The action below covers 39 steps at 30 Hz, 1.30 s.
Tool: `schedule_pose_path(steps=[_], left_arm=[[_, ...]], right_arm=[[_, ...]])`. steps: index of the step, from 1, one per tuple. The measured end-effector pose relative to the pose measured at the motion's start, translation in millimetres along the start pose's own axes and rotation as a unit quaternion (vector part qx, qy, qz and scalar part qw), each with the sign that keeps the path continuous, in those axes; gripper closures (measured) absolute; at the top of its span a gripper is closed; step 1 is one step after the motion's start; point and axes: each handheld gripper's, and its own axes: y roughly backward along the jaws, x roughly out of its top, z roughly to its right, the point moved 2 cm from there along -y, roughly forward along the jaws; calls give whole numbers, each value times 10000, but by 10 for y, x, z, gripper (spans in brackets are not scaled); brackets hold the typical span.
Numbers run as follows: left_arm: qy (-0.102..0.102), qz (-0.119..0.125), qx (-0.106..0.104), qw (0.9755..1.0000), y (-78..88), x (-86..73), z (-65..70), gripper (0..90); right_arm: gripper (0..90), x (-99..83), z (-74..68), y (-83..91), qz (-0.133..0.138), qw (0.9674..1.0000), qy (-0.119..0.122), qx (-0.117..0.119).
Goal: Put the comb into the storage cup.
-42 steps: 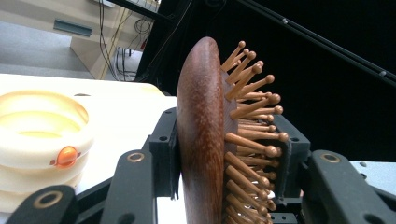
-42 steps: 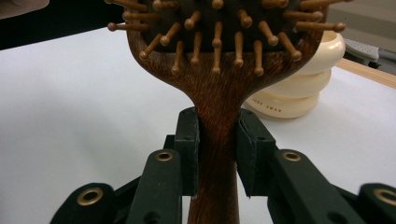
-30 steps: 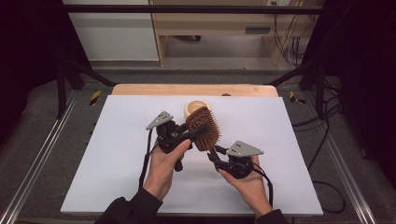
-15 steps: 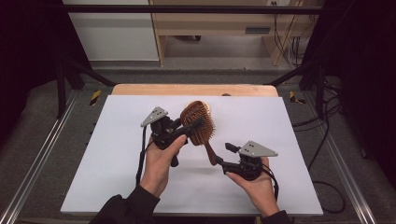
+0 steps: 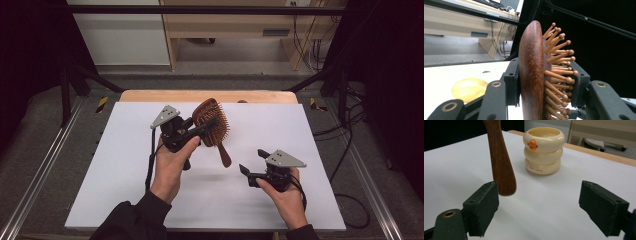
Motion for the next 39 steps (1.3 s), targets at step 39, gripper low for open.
schedule_pose_path(steps=[39], left_arm=[[-291, 353, 293, 9985, -411, 690, -145, 523]], right_arm=[[98, -166, 191, -28, 46, 9984, 13, -562]])
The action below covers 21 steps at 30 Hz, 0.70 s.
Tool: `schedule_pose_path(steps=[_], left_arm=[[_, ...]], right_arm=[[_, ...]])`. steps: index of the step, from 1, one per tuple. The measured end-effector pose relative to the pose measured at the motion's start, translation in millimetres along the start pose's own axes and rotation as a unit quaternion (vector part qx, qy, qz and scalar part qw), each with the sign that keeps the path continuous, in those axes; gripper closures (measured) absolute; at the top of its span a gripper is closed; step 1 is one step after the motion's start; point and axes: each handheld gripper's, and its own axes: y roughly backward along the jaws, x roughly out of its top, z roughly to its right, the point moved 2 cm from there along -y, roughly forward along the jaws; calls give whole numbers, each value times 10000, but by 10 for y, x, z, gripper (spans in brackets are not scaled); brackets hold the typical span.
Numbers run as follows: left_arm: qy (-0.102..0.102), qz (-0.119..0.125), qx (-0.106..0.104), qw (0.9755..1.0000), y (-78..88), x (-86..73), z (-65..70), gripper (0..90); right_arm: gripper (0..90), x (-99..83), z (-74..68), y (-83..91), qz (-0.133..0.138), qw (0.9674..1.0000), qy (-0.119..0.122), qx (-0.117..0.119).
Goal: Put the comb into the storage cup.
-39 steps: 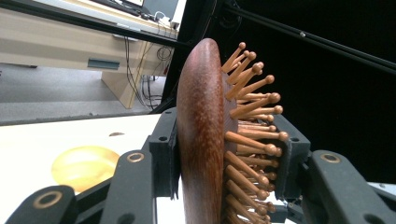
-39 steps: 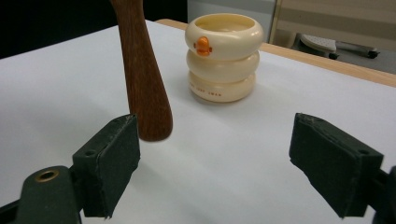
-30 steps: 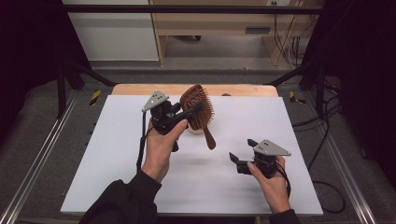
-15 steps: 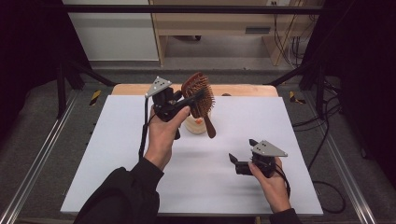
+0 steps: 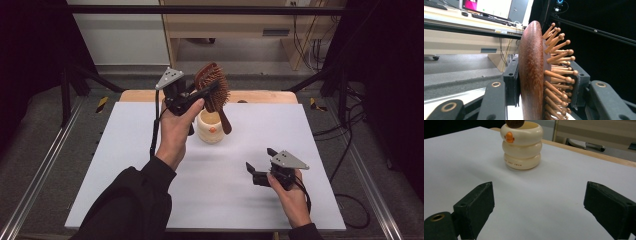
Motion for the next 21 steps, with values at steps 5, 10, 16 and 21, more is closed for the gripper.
schedule_pose_path(steps=[5, 10, 16, 21], left_arm=[[-33, 53, 45, 10000, -30, 29, -44, 523], [-65, 109, 80, 9999, -37, 43, -74, 523], [-46, 184, 143, 9997, -46, 57, -106, 523], [-39, 227, 191, 9996, -70, 84, -132, 523]], right_arm=[[80, 29, 41, 42, 97, 9999, -129, 2], [66, 39, 61, 58, 138, 9997, -190, -13], [54, 42, 73, 63, 134, 9996, -240, -47], [47, 46, 56, 68, 139, 9997, -213, -10]])
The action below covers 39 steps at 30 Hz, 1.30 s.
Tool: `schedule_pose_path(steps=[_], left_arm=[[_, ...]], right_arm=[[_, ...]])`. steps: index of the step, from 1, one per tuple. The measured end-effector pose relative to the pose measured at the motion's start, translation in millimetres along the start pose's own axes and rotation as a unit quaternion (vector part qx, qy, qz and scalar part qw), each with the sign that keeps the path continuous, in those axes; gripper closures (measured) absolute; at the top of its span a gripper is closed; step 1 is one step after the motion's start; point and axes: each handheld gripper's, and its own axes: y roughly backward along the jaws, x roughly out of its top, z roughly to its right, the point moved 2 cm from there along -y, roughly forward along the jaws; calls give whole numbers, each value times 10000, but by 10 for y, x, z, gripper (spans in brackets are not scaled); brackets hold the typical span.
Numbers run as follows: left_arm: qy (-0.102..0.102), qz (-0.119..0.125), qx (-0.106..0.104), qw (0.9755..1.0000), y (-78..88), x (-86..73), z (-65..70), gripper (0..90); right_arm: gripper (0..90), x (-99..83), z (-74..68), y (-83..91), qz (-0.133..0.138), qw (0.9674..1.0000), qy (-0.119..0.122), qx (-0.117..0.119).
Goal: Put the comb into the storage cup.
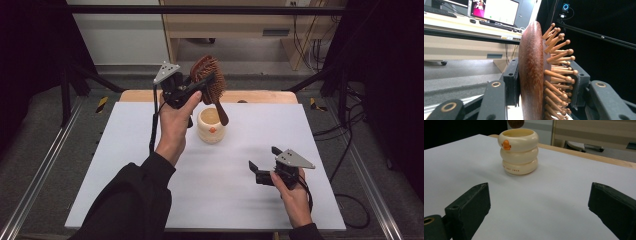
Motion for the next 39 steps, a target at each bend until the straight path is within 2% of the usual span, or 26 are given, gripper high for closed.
schedule_pose_path(steps=[6, 11, 14, 17, 20, 30, 39], left_arm=[[-22, 70, 37, 10000, -41, 53, -21, 523], [-60, 74, 111, 9999, -97, 67, -66, 522], [-187, 97, 196, 9996, -141, 61, -85, 522], [-213, 117, 250, 9994, -183, 38, -99, 522], [-345, 74, 312, 9989, -222, 11, -99, 522], [-252, 155, 351, 9989, -295, 2, -142, 522], [-362, 79, 459, 9983, -342, -48, -164, 522]], right_arm=[[44, 0, -1, 24, 1, 10000, 7, 5], [40, -20, 45, 100, 35, 9999, -99, -17], [38, -23, 70, 136, 79, 9998, -191, -25], [37, -25, 84, 148, 85, 9998, -171, -9], [38, -38, 98, 139, 66, 9998, -190, -26], [39, -39, 109, 129, 65, 9998, -198, -3], [40, -41, 122, 119, 66, 9997, -243, -11]])
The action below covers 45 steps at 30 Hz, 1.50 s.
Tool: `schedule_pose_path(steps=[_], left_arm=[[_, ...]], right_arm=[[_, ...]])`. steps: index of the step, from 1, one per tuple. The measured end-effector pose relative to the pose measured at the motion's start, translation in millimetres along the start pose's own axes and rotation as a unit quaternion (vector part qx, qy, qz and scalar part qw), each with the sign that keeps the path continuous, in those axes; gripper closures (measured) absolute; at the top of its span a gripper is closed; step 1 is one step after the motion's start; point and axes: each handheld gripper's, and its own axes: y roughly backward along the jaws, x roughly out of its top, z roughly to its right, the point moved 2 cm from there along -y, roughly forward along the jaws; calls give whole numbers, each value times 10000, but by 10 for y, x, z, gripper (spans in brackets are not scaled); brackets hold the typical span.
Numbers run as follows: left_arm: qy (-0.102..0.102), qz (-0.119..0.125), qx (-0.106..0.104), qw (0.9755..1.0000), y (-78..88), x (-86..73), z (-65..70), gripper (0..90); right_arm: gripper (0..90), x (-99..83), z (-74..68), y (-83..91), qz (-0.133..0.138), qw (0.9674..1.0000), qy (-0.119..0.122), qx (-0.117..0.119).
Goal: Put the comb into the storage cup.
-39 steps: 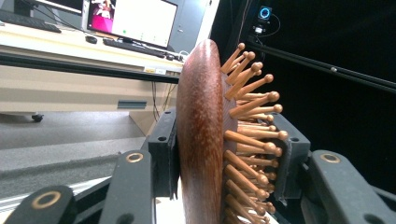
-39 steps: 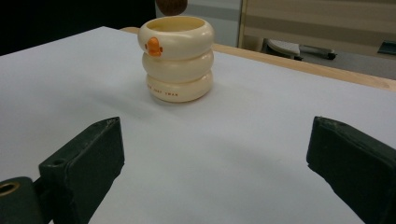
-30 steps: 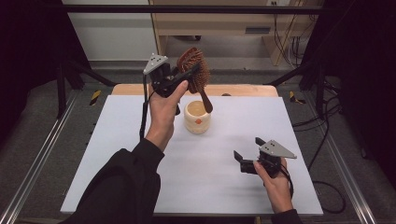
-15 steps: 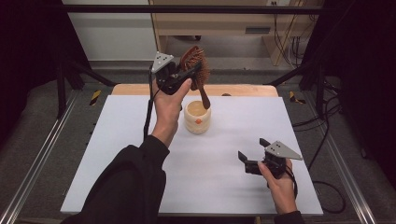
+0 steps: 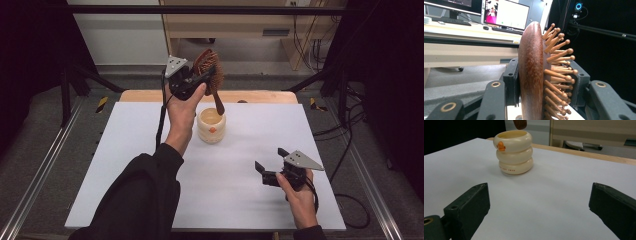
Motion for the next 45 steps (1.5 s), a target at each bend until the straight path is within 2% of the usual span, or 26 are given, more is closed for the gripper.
schedule_pose_path(steps=[28, 45], left_arm=[[-66, -16, 101, 9999, -39, -68, -19, 520], [-21, -91, 225, 9997, -20, -176, -136, 520]], right_arm=[[46, -9, 22, -5, -47, 10000, -46, 16], [45, -14, 35, -4, -36, 10000, -53, 19]])
